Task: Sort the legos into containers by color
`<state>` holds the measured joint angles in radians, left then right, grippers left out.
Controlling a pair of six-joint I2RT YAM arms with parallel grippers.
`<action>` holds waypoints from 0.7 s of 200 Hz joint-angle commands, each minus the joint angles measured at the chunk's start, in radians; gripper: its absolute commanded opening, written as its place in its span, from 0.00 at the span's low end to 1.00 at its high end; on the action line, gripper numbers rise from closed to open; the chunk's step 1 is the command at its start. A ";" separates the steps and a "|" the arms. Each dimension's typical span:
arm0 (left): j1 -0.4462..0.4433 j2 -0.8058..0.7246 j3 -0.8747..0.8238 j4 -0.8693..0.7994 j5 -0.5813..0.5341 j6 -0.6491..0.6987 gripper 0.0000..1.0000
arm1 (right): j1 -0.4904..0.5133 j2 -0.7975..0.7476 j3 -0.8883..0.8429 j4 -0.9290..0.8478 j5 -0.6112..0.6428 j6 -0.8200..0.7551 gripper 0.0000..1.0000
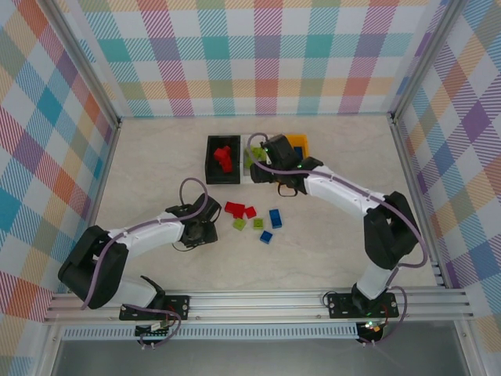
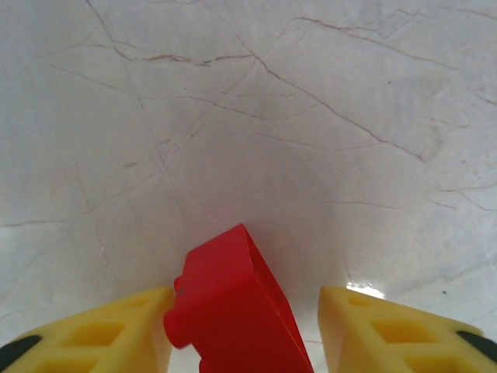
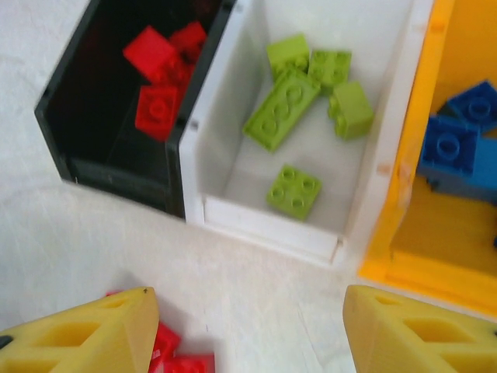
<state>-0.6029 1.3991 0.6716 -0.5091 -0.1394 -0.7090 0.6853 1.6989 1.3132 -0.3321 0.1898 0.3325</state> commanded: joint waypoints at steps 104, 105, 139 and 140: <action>0.018 0.012 0.060 -0.016 -0.066 0.025 0.33 | 0.039 -0.153 -0.179 0.060 0.029 0.036 0.64; 0.018 0.011 0.060 -0.017 -0.066 0.025 0.32 | 0.039 -0.153 -0.180 0.060 0.029 0.036 0.64; 0.019 -0.040 0.114 -0.056 -0.068 0.029 0.23 | 0.040 -0.171 -0.203 0.065 0.035 0.047 0.64; 0.018 -0.042 0.118 -0.056 -0.068 0.029 0.22 | 0.040 -0.172 -0.203 0.066 0.035 0.048 0.64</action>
<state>-0.5930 1.4048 0.7258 -0.5144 -0.1879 -0.6868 0.7162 1.5661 1.1347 -0.2909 0.2077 0.3595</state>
